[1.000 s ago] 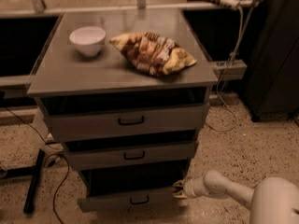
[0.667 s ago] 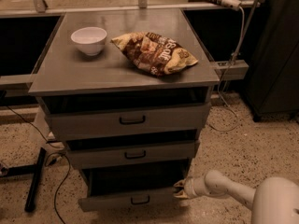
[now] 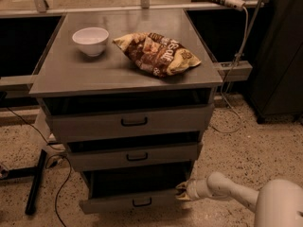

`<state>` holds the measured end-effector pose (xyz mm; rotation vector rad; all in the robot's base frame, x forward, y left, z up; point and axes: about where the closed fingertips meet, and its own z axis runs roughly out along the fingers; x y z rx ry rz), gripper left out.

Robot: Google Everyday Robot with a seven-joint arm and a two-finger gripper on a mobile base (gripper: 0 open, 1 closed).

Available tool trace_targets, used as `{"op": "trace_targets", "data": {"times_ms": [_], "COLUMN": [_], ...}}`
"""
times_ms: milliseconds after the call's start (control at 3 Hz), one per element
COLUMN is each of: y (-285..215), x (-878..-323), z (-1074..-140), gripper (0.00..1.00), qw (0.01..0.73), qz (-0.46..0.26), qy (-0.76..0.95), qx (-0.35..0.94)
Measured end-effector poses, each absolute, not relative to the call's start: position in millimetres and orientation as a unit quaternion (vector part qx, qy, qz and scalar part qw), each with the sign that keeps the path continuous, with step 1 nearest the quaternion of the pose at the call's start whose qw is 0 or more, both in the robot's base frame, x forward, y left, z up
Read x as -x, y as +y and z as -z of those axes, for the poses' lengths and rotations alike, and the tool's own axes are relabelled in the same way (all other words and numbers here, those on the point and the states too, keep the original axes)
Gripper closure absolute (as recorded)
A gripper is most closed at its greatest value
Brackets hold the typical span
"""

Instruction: Open bottom drawer

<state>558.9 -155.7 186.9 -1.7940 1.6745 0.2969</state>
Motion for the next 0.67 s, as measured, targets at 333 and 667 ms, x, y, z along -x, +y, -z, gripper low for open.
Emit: {"op": "trace_targets", "data": {"times_ms": [333, 667], "y": [-157.8, -159.9], "x": [-560.4, -559.2], "z": [-181.9, -175.2], "gripper": [0.35, 0.12], "qw": [0.324, 0.317], "qz": [-0.116, -0.121], "qy": [0.644, 0.649], "qx": [0.684, 0.681]}}
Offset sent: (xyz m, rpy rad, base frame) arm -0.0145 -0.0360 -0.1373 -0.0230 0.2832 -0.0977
